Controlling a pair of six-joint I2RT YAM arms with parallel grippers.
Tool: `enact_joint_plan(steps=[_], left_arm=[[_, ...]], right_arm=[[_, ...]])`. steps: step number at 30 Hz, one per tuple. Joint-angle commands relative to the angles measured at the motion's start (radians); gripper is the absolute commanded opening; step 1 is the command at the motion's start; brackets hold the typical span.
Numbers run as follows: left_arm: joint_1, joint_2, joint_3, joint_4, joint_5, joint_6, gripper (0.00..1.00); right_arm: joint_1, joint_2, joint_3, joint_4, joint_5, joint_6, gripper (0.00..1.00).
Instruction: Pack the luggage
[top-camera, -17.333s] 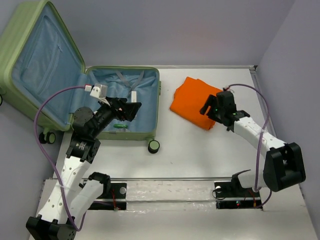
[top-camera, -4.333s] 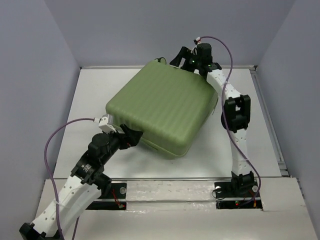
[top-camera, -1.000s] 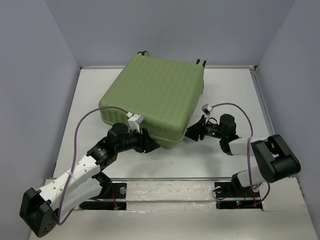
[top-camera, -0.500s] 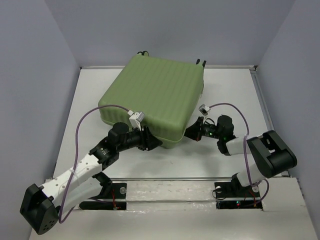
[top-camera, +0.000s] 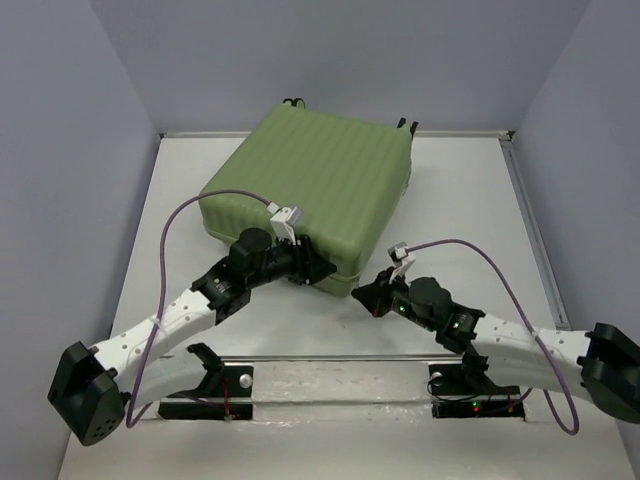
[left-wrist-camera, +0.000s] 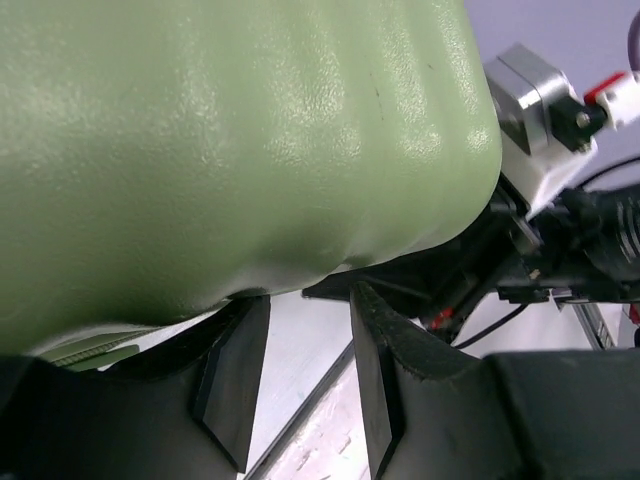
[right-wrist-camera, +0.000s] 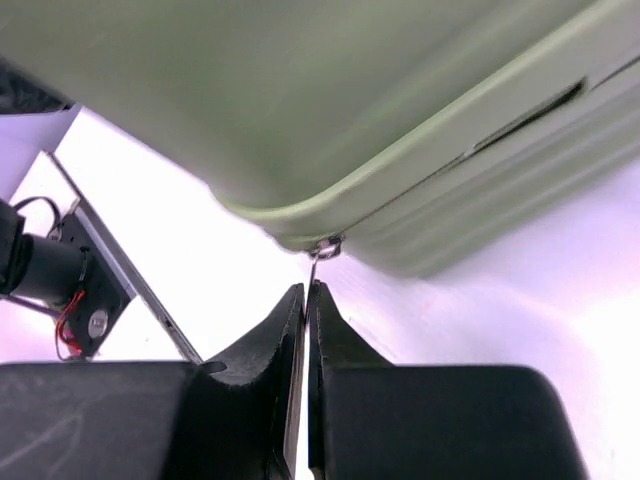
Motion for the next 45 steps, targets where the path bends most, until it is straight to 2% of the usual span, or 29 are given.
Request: enact_joint_plan(steps=[1,3,7,10,14,15,16,17,18,19,22,23,25,26,30,31,33,35,39,43,44,45], left_arm=[[0.009,0.109,0.109,0.231,-0.132,0.043,0.49],[0.0,0.143,0.135,0.242,-0.138,0.03,0.49],[-0.017,0.197,0.193,0.242,-0.164,0.031,0.48],[-0.048,0.225,0.216,0.248,-0.167,0.026,0.48],[-0.101,0.22,0.264,0.189,-0.205,0.043,0.48],[-0.1,0.182,0.273,0.16,-0.226,0.044,0.49],[-0.098,0.159,0.29,0.084,-0.259,0.049,0.53],[-0.094,0.136,0.336,0.037,-0.306,0.072,0.65],[-0.086,0.099,0.371,-0.01,-0.311,0.086,0.72],[-0.054,0.087,0.419,-0.126,-0.346,0.102,0.86],[0.032,0.094,0.641,-0.352,-0.383,0.179,0.99],[0.126,0.106,0.742,-0.397,-0.383,0.199,0.99],[0.239,0.171,0.814,-0.463,-0.389,0.259,0.99],[0.362,0.197,0.857,-0.498,-0.38,0.274,0.99],[0.582,0.37,0.946,-0.581,-0.357,0.336,0.99],[0.672,0.457,0.951,-0.583,-0.248,0.351,0.99],[0.707,0.484,0.947,-0.574,-0.227,0.35,0.99],[0.715,0.522,0.945,-0.555,-0.149,0.353,0.99],[0.715,0.617,1.022,-0.588,-0.107,0.371,0.99],[0.742,0.705,1.063,-0.584,0.066,0.374,0.99],[0.742,0.734,1.059,-0.578,0.103,0.374,0.99],[0.741,0.746,1.048,-0.551,0.147,0.371,0.99]], right_arm=[[0.215,-0.068,0.02,-0.34,-0.021,0.14,0.07],[0.301,-0.005,0.075,-0.325,-0.021,0.155,0.07],[0.508,0.194,0.283,-0.394,0.139,0.166,0.07],[0.538,0.317,0.384,-0.367,0.201,0.219,0.07],[0.538,0.395,0.428,-0.272,0.581,0.345,0.07],[0.522,0.403,0.414,-0.155,0.688,0.335,0.07],[0.498,0.412,0.403,-0.121,0.691,0.333,0.07],[0.481,0.425,0.394,-0.098,0.671,0.333,0.07],[0.481,0.426,0.386,-0.075,0.672,0.33,0.07],[0.47,0.423,0.379,-0.042,0.668,0.325,0.07],[0.47,0.409,0.346,-0.026,0.645,0.338,0.07],[0.47,0.396,0.322,-0.018,0.634,0.339,0.07],[0.47,0.379,0.3,-0.012,0.614,0.345,0.07],[0.47,0.368,0.288,-0.008,0.606,0.348,0.07],[0.47,0.328,0.254,-0.02,0.576,0.336,0.07],[0.47,0.31,0.25,-0.04,0.559,0.325,0.07],[0.47,0.307,0.248,-0.044,0.54,0.315,0.07],[0.47,0.297,0.248,-0.074,0.526,0.315,0.07],[0.47,0.267,0.225,-0.112,0.513,0.325,0.07],[0.47,0.227,0.214,-0.155,0.48,0.316,0.07],[0.47,0.227,0.224,-0.214,0.47,0.324,0.09],[0.47,0.222,0.231,-0.245,0.467,0.33,0.23]])
